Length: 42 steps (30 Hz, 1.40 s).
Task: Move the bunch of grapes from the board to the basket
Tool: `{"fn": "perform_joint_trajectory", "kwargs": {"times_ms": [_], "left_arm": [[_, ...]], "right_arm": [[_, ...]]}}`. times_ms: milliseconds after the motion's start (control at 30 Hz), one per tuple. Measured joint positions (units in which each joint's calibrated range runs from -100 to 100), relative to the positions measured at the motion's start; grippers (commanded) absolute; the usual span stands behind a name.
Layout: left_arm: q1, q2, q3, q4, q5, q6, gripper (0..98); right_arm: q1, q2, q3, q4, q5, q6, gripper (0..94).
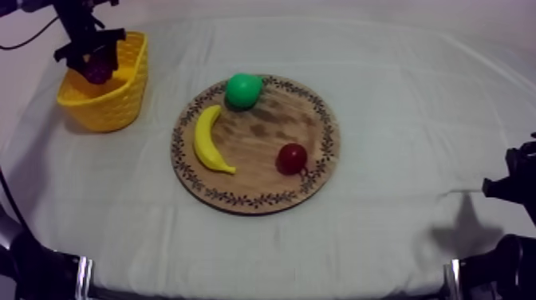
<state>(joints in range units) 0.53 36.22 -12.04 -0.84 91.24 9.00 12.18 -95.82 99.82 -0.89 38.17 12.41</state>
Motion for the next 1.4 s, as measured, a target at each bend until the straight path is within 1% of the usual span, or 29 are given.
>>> {"fn": "perform_joint_trajectory", "kwargs": {"times_ms": [100, 200, 367, 567, 600, 733, 833, 867, 933, 967, 1033, 1233, 1400], "left_arm": [[-0.1, 0.4, 0.6, 0.12, -0.8, -0.1, 88.3], [-0.1, 0.4, 1.2, 0.12, -1.4, 0.1, 93.0], [-0.1, -2.0, 3.3, 0.23, -2.0, 0.9, 94.7], [0.9, -9.0, 7.5, 0.5, -3.6, 0.5, 94.5], [1.1, -10.3, 8.2, 0.84, -3.7, 0.3, 94.1], [2.5, -17.2, 11.3, 0.43, -4.6, 0.4, 93.3], [3.4, -23.4, 14.3, 0.48, -5.4, 0.6, 87.4], [3.6, -25.5, 15.5, 0.84, -5.9, 0.5, 84.4], [3.8, -29.4, 18.2, 0.84, -6.6, 0.3, 77.3], [3.9, -31.7, 19.4, 1.24, -7.2, 0.2, 73.6], [4.0, -35.7, 22.5, 1.38, -8.2, -0.1, 66.2], [4.2, -49.2, 33.1, 1.63, -12.3, -1.0, 47.7], [4.7, -60.7, 43.5, 1.88, -17.8, -2.7, 30.5]], "right_arm": [[0.0, 0.0, 0.0, 0.0, 0.0, 0.0, 0.3], [0.0, 0.0, 0.0, 0.0, 0.0, 0.0, 0.3], [0.0, 0.0, 0.0, 0.0, 0.0, 0.0, 0.3], [0.0, 0.0, 0.0, 0.0, 0.0, 0.0, 0.3], [0.0, 0.0, 0.0, 0.0, 0.0, 0.0, 0.3], [0.0, 0.0, 0.0, 0.0, 0.0, 0.0, 0.3], [0.0, 0.0, 0.0, 0.0, 0.0, 0.0, 0.3], [0.0, 0.0, 0.0, 0.0, 0.0, 0.0, 0.3], [0.0, 0.0, 0.0, 0.0, 0.0, 0.0, 0.3], [0.0, 0.0, 0.0, 0.0, 0.0, 0.0, 0.3], [0.0, 0.0, 0.0, 0.0, 0.0, 0.0, 0.3], [0.0, 0.0, 0.0, 0.0, 0.0, 0.0, 0.3], [0.0, 0.0, 0.0, 0.0, 0.0, 0.0, 0.3]]}}
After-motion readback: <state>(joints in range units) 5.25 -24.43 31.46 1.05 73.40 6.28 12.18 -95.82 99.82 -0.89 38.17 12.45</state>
